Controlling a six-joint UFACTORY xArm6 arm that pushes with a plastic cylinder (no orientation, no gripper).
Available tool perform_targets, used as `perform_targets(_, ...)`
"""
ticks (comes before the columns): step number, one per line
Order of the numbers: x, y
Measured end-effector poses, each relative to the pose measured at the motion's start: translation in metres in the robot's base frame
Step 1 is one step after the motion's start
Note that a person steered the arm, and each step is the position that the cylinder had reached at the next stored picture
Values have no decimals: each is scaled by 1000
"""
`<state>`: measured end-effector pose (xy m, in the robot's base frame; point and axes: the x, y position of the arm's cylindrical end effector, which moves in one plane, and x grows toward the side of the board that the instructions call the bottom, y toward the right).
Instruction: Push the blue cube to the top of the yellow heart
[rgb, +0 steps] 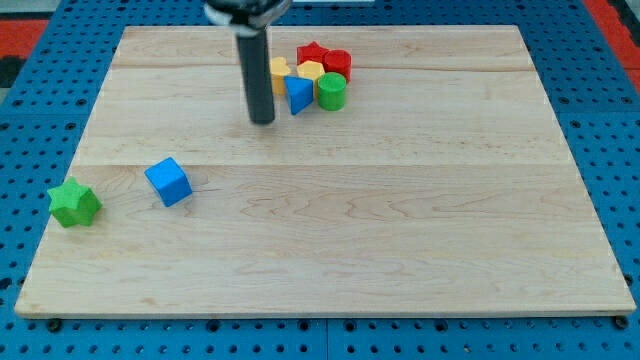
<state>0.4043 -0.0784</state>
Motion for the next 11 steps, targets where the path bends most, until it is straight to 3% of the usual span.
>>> perform_targets(1,76,1)
perform_targets(2,124,-49)
perform_targets(6,-29,-137)
perform_targets(10,-142,-146)
perform_targets(11,-143,-99)
